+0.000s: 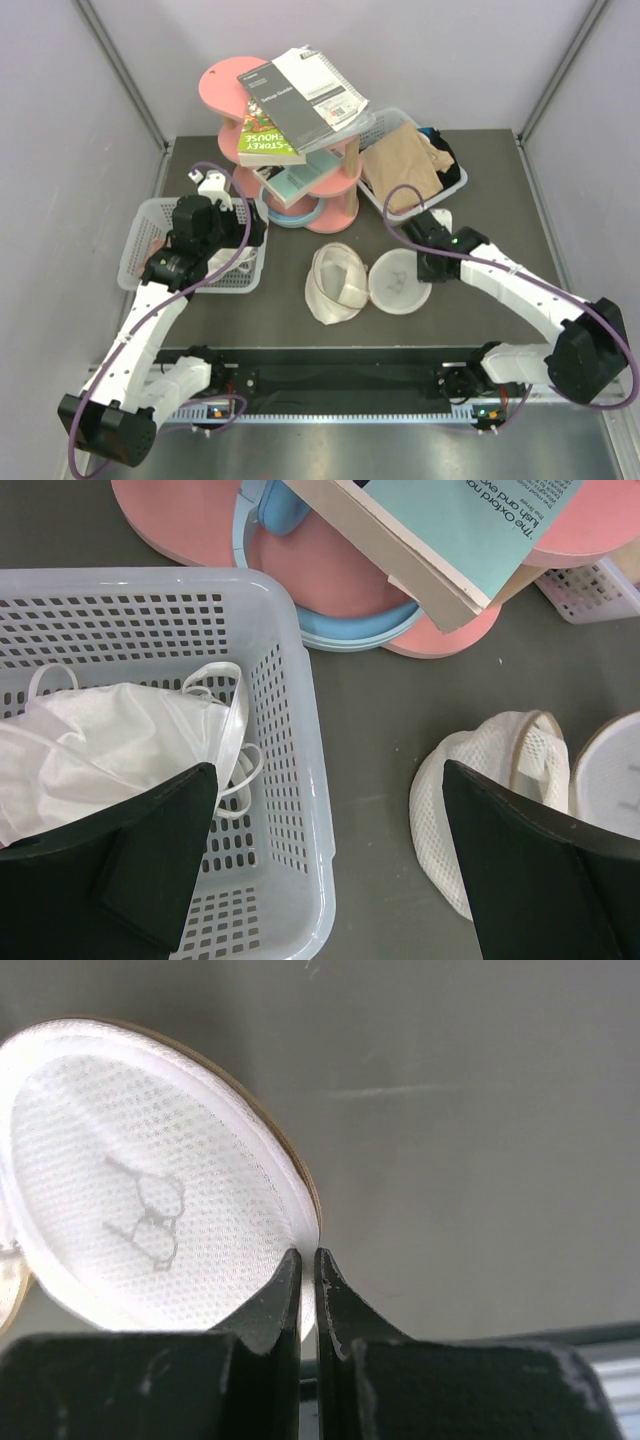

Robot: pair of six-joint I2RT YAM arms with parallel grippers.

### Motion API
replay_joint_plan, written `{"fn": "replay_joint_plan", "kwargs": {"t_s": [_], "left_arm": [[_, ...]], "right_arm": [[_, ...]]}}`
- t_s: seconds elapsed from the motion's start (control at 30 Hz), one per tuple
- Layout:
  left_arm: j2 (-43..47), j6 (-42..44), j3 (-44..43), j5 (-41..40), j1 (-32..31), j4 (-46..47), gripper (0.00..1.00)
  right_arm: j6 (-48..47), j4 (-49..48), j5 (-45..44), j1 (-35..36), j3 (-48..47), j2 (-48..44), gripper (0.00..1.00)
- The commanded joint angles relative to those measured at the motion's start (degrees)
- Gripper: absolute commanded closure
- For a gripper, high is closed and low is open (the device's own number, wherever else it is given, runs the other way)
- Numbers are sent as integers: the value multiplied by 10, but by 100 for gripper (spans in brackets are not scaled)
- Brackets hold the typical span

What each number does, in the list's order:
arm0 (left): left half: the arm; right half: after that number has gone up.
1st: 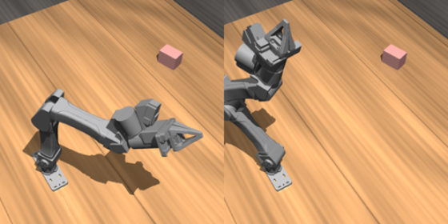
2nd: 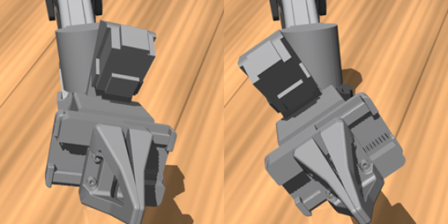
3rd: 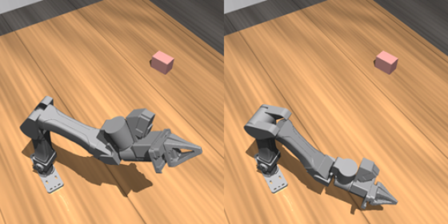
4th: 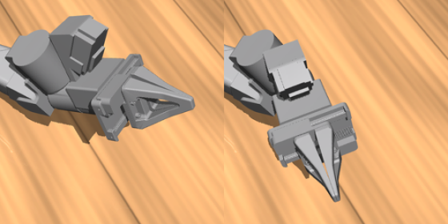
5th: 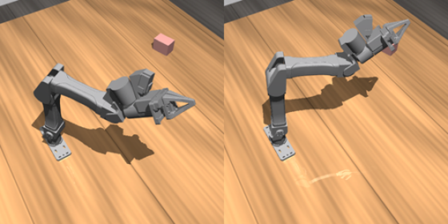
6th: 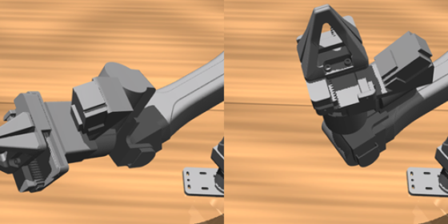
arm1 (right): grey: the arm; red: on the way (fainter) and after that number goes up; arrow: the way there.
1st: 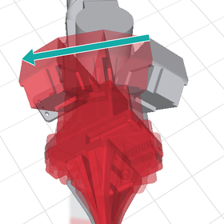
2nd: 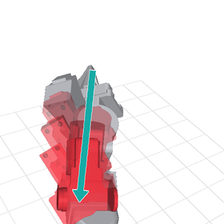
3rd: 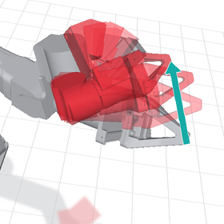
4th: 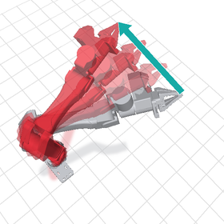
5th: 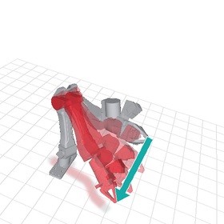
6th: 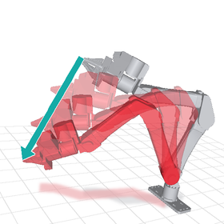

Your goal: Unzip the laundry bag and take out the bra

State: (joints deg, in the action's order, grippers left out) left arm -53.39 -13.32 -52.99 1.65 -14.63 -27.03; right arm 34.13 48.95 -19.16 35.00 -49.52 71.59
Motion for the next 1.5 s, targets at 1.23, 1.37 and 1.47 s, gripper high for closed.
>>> {"fn": "replay_joint_plan", "kwargs": {"t_s": [1.23,1.37,1.47], "left_arm": [[22,3,15,20,4,33,1],[21,3,16,20,4,32,1],[19,3,15,20,5,32,1]], "right_arm": [[-10,-38,-102,241,-360,321,95],[-19,-103,-60,241,-335,336,95],[-24,-121,-41,241,-328,362,95]]}}
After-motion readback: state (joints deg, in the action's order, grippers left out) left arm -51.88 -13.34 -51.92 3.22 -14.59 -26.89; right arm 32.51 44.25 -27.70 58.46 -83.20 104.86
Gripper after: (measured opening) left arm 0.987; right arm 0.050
